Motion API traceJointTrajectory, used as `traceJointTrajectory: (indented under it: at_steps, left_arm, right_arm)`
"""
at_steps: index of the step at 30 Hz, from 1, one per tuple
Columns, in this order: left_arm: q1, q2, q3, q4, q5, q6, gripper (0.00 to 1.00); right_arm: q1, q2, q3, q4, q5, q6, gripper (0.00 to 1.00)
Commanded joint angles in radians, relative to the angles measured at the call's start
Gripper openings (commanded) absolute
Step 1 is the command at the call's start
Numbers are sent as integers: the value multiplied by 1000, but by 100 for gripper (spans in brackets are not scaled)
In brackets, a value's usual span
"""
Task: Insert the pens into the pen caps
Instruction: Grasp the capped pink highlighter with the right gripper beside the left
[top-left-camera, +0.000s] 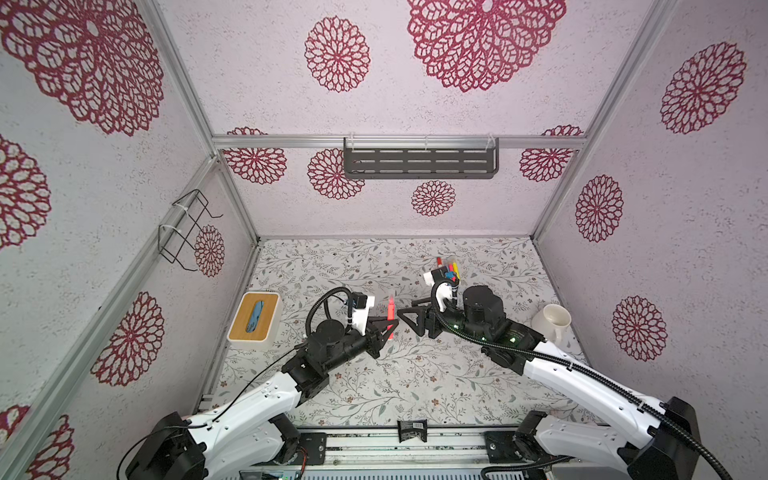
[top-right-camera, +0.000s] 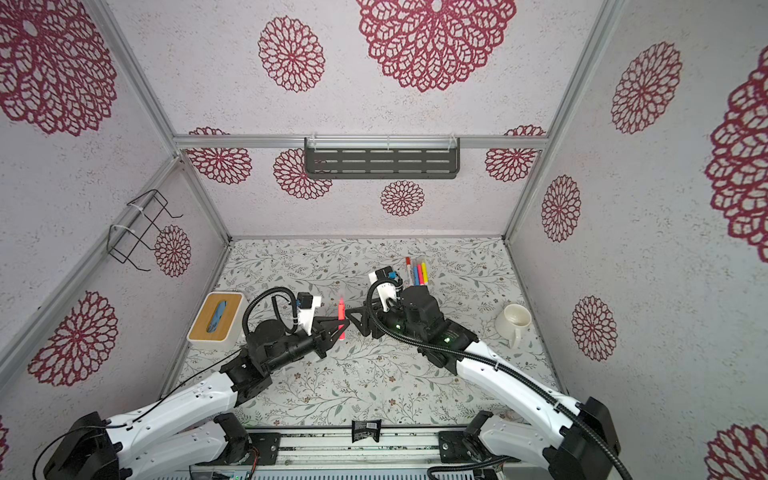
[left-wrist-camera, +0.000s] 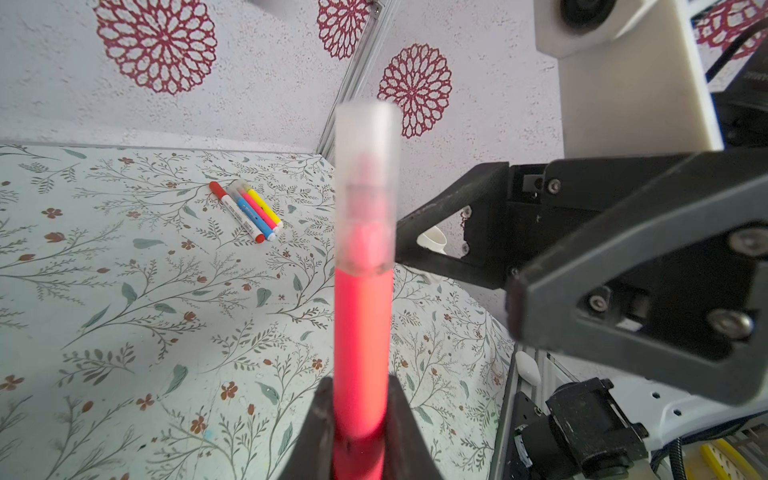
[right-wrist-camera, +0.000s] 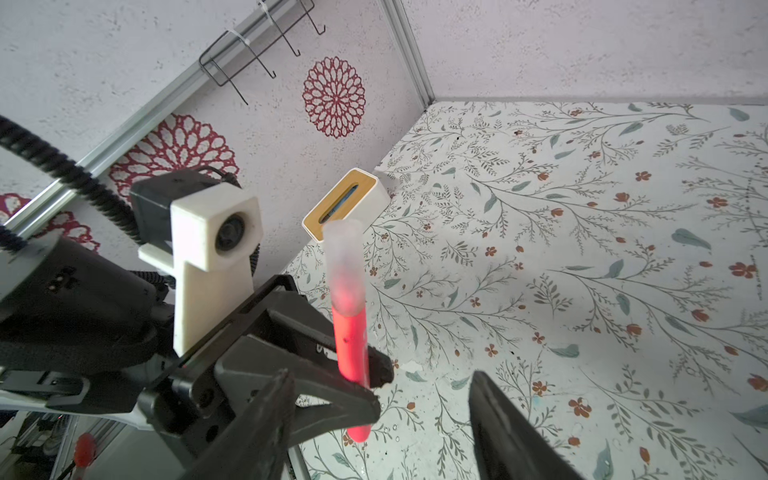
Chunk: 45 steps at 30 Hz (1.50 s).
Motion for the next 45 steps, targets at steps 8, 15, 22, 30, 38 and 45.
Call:
traceJointTrajectory:
  at_steps: [8,15,22,30,38,45]
  left_arm:
    - [-20,7,39,43,-9,20,0]
    - [-30,12,44,44,-11,24,0]
    - [-35,19,51,44,-6,27,0]
    - [-35,19,58,32,-34,31,4]
    - [-34,24,99,-163,-273,34,43]
    - [-35,-42,75,-240,-403,24,49]
  right_arm:
    - [6,45,49,71,-81,13,51]
    - [12,82,64,86,-101,17,45]
    - [19,125,84,93,-125,20,35]
    - [22,160,105,81,-144,25,5]
    - [16,161,172,-39,-36,-14,2]
    - [-14,244,328,-244,72,-62,2]
